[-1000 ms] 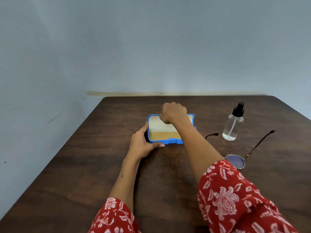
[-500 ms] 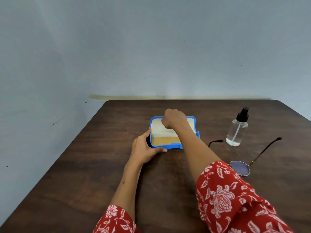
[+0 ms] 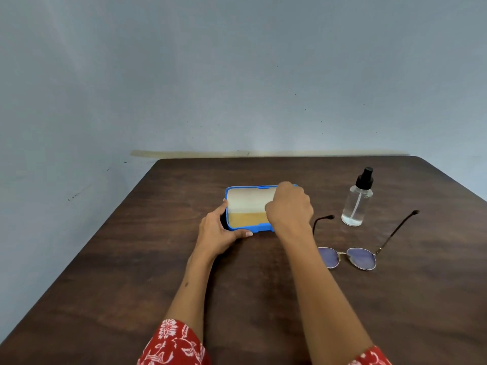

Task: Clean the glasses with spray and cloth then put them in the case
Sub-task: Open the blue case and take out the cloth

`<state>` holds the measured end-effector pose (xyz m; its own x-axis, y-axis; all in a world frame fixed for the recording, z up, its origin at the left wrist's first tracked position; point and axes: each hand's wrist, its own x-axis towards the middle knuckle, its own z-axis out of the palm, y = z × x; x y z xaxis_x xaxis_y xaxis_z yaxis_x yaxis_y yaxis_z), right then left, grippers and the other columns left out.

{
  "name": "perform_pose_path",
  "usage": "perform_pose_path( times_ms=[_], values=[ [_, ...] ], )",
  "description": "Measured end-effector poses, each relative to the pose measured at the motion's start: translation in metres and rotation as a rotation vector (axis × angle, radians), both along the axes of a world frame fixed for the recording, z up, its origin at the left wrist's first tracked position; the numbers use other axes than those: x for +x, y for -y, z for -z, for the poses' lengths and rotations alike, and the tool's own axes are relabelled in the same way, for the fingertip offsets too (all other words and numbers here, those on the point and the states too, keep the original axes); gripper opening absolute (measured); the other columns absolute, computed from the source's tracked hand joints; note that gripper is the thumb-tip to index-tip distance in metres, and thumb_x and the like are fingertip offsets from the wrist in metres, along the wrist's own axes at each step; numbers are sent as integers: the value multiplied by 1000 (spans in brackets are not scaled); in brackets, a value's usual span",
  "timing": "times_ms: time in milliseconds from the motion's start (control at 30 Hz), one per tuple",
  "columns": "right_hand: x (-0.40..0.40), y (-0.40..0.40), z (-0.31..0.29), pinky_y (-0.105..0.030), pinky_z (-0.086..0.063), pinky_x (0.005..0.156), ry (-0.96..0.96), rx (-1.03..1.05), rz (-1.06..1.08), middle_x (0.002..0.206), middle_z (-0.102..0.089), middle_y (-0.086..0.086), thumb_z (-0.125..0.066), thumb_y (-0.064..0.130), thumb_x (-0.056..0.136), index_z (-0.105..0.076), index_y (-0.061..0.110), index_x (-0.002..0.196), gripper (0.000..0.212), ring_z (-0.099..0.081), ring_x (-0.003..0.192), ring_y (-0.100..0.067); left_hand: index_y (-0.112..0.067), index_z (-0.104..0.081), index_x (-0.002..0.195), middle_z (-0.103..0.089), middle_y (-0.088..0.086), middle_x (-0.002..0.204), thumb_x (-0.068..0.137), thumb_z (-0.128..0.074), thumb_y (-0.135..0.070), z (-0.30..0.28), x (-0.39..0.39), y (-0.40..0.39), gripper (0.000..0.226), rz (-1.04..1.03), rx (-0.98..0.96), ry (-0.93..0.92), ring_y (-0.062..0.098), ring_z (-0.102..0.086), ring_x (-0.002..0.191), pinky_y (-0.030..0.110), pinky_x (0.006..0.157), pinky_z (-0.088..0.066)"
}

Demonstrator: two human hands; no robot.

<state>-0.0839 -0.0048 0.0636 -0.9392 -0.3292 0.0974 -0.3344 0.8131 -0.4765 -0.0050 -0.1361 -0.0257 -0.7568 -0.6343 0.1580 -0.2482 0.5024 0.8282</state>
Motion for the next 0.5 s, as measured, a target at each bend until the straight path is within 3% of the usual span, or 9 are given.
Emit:
perform_pose_path(
  times_ms=[133, 500],
  values=[
    [-4, 0, 13, -33, -48, 76, 78, 88, -16, 115, -58, -13, -58, 5, 85, -57, 6, 103, 18, -56, 108, -31, -14, -34, 144, -42, 0, 147, 52, -90, -37, 0, -1, 0, 110, -7, -9, 2, 17, -35, 137, 29, 107, -31],
    [-19, 21, 24, -28, -46, 79, 50, 205, -69, 112, -61, -10, -53, 8, 86, -59, 8, 105, 20, -58, 103, -25, -14, -33, 144, -43, 2, 146, 58, -88, -36, 1, -1, 0, 104, 18, -44, -11, 18, -37, 136, 33, 110, -33]
  ],
)
